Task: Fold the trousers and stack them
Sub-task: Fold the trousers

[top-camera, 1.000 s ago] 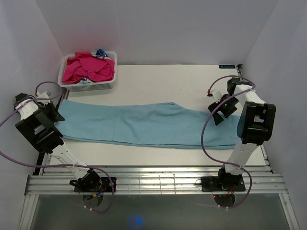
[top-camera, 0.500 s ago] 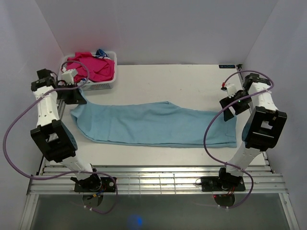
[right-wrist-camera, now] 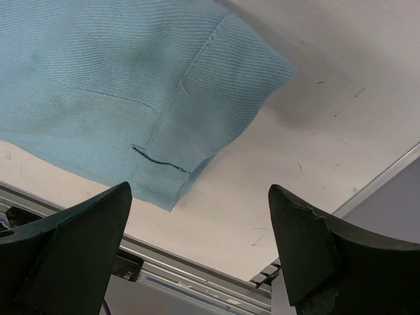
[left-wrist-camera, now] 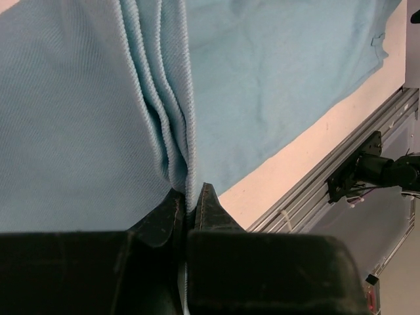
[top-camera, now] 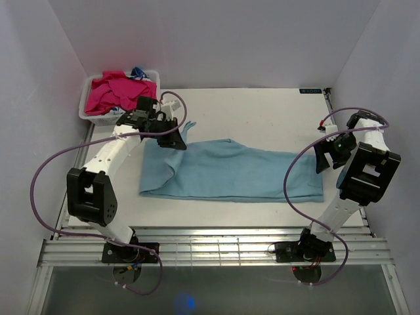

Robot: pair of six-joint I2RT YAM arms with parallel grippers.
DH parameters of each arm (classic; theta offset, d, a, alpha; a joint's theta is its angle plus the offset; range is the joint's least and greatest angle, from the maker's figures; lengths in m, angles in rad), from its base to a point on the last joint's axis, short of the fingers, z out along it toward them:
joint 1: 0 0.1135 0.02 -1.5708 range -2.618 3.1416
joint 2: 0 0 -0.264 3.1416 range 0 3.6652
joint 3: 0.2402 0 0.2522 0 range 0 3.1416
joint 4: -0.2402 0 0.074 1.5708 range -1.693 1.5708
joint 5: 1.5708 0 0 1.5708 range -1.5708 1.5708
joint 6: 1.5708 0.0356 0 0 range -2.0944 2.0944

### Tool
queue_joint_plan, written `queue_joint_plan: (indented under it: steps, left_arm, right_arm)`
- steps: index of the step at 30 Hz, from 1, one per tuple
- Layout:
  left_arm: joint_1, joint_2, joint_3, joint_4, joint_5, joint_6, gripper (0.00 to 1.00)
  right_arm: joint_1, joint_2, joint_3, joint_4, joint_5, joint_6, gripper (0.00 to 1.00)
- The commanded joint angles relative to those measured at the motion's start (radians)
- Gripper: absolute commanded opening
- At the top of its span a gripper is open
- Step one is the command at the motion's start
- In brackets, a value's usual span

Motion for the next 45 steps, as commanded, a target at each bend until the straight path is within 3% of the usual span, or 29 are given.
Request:
queue_joint_plan:
  steps: [1,9,17,18,19,25,29,32,33,37,39,41,42,45]
  left_arm:
    - [-0.110,-0.022,-0.029,0.223,-0.097,-0.187,0.00]
    - [-0.271,0.092,-0.101,0.405,-0.226,-0.315,0.00]
    - [-0.372,0.195,-0.160,0.468,-0.353,-0.391,0.02]
    - [-0.375,0.201,-0.161,0.484,-0.355,-0.398,0.09]
    - [-0.377,0.211,-0.161,0.488,-0.343,-0.402,0.28]
    - [-0.385,0.137,-0.137,0.495,-0.243,-0.272,0.74]
    - [-0.368,0.028,-0.118,0.349,-0.253,-0.129,0.82]
    - [-0.241,-0.037,-0.152,0.301,-0.179,-0.125,0.83]
    - [-0.152,-0.076,-0.176,0.292,-0.163,-0.119,0.82]
    - [0.011,-0.149,-0.210,0.229,-0.206,-0.015,0.81]
    - [0.147,-0.163,-0.223,0.191,-0.107,0.024,0.82]
    - [0.260,-0.157,-0.220,0.145,-0.010,0.091,0.86]
    - [0.351,-0.151,-0.216,0.131,0.097,0.111,0.87]
    - [0.437,-0.102,-0.200,0.064,0.125,0.234,0.95]
  right_arm:
    - [0.004,0.005,-0.009,-0.009,-0.025,0.017,0.90]
    - [0.002,0.013,-0.013,-0.010,-0.021,0.020,0.90]
    - [0.004,0.012,0.001,-0.019,-0.013,0.011,0.90]
    - [0.004,0.012,-0.001,-0.021,-0.013,0.011,0.90]
    - [0.002,0.012,0.001,-0.024,-0.013,0.008,0.90]
    - [0.002,0.001,-0.001,-0.024,-0.022,0.000,0.90]
    - [0.002,-0.001,0.039,-0.030,-0.034,0.000,0.90]
    - [-0.001,-0.005,0.097,-0.056,-0.077,0.003,0.90]
    - [-0.001,-0.005,0.117,-0.075,-0.099,0.003,0.90]
    - [0.031,-0.019,0.247,-0.179,-0.333,0.021,1.00]
    - [0.112,-0.037,0.284,-0.170,-0.444,0.108,0.99]
    - [0.183,-0.070,0.249,-0.106,-0.542,0.199,0.92]
    - [0.259,-0.079,0.223,0.013,-0.565,0.324,0.90]
    - [0.408,-0.100,0.110,0.236,-0.620,0.581,0.87]
